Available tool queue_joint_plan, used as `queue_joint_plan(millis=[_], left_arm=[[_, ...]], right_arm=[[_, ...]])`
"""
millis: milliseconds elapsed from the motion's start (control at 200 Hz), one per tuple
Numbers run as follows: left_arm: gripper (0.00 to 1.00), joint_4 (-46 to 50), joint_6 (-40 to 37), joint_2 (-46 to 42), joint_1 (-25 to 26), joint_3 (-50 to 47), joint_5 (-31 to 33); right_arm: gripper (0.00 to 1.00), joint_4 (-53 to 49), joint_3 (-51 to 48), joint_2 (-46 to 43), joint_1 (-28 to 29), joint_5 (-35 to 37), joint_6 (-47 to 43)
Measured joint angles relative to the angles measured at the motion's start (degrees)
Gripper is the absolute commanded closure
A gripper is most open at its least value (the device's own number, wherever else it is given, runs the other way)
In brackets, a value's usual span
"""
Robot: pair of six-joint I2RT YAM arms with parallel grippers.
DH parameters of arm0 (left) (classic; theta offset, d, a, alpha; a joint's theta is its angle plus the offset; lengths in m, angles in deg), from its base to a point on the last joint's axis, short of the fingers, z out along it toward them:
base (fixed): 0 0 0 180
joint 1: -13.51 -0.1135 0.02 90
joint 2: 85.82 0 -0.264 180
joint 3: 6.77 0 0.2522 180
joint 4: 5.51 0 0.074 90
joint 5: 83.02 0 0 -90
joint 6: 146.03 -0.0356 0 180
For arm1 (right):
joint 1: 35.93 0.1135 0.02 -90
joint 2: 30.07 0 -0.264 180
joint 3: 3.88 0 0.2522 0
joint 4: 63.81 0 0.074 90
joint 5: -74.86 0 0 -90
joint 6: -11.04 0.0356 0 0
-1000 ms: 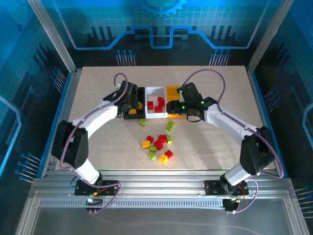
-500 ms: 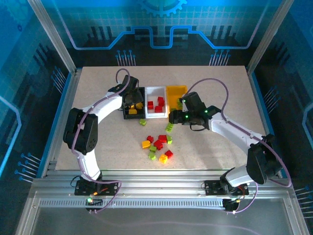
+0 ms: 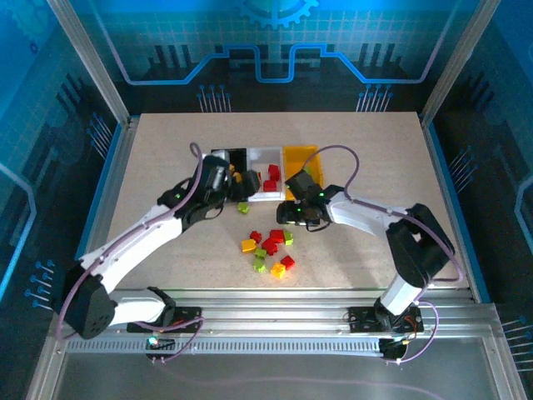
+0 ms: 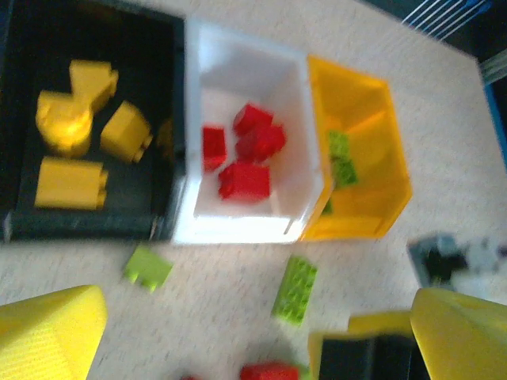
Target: Sort the legos into containers by color
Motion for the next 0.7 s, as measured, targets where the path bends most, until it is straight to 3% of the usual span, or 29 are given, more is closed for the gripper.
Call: queue_joint_plan(millis=[205, 445, 700], left_arm=[[0.01, 1.07, 3.37, -8.46, -0.02, -13.11, -0.04], [0.01, 1.57, 5.51, -14.14, -0.02, -17.35, -0.02], [0.01, 1.57, 5.99, -14.34, -0.02, -17.75, 0.02]], right_arm=[[0.34, -1.46, 6.86, 7.28, 0.44, 5.2, 2.12], [0.38, -5.73, 11.45, 13.92, 0.46, 8.15, 2.51], [0.61, -6.78, 10.47, 14.36, 0.66, 10.71, 2.95]])
